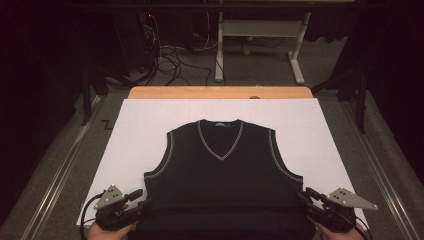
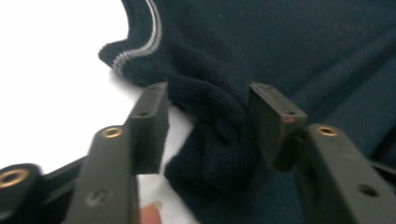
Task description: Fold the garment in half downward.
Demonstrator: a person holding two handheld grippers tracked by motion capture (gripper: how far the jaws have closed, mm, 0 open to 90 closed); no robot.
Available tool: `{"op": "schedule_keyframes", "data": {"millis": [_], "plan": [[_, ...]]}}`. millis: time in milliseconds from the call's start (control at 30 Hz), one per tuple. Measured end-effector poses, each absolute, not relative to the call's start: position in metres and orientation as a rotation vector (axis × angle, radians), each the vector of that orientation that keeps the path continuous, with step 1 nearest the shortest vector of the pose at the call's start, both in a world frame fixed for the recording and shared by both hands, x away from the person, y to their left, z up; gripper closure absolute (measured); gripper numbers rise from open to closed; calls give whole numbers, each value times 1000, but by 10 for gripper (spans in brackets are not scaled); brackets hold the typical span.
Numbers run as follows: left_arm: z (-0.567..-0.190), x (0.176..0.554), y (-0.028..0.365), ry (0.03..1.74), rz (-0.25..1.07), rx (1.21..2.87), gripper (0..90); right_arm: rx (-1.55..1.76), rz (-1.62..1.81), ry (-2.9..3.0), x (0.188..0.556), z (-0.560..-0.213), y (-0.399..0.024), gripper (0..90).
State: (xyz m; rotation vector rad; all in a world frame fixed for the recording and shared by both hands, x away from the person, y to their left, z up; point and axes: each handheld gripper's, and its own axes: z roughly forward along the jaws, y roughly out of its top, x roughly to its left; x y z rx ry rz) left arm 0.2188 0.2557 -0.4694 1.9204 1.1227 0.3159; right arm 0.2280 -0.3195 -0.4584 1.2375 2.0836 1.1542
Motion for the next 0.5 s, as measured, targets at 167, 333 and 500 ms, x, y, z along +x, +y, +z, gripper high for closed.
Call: {"op": "schedule_keyframes", "data": {"millis": [167,333,500], "plan": [[-466,221,256,1099,356,1897,379,1270,1197,2022,237,-457,-322,419],[-461,228,258,1063,334,1813,340,1274,1227,2011,252,-456,-320,336],[-455,239,254,1050,378,1812,299,1264,1241,2003,261,-454,-318,255]]}}
